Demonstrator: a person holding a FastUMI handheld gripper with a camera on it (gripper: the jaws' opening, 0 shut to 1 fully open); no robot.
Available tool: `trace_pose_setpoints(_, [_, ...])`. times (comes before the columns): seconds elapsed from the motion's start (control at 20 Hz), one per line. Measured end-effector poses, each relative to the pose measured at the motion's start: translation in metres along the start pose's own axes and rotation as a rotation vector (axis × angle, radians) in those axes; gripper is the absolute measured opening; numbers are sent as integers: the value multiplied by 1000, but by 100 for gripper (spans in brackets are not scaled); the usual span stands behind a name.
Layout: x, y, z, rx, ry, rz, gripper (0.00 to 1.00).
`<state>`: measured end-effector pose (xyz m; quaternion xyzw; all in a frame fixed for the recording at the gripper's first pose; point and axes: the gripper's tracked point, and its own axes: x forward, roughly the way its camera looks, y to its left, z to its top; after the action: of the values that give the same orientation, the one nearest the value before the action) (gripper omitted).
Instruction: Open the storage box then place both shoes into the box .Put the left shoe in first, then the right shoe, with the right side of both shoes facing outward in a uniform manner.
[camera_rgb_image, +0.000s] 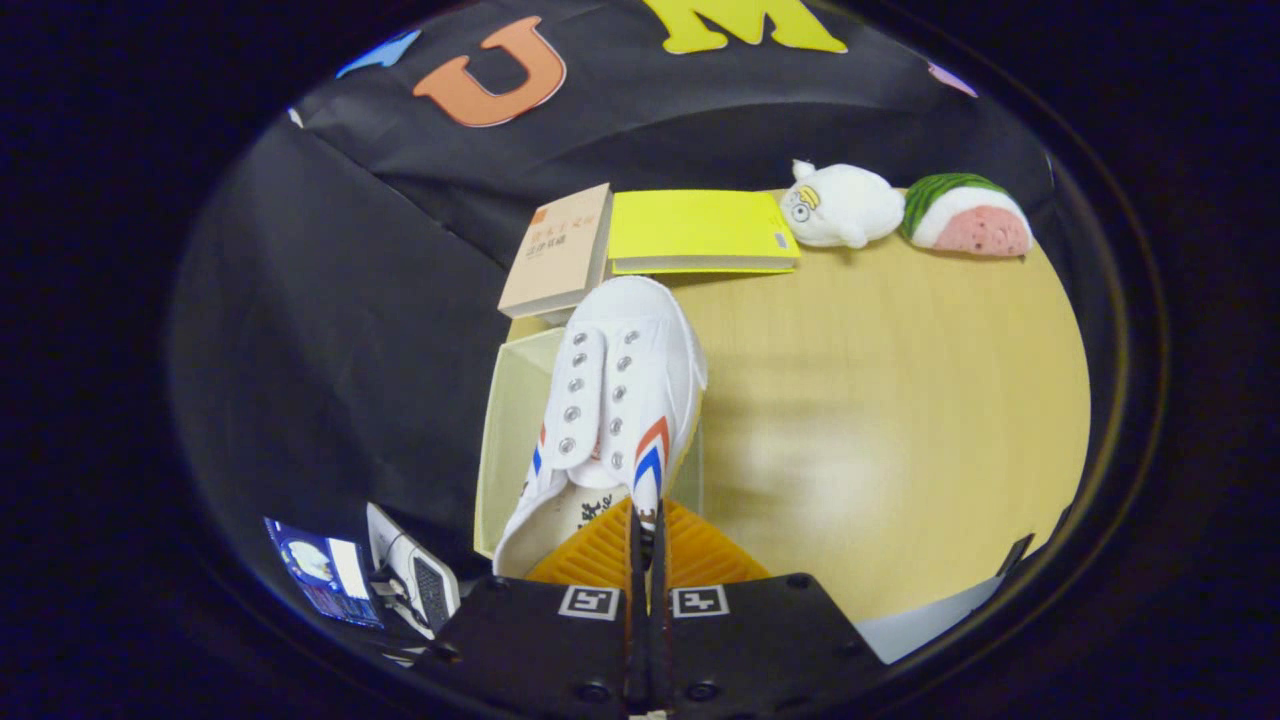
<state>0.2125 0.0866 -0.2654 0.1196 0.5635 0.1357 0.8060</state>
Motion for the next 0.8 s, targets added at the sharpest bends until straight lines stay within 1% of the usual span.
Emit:
trace_pose_setpoints(0.15, [26, 30, -7, 3, -6, -38, 6])
trace_pose_setpoints(0.3, [59, 44, -22, 30, -23, -92, 6])
trace_pose_setpoints(0.5, [91, 30, -26, 8, -94, -221, 5])
trace_pose_setpoints(0.65, [107, 25, -24, -26, -146, -285, 5])
trace_pose_setpoints(0.8, [119, 24, -21, -64, -175, -333, 6])
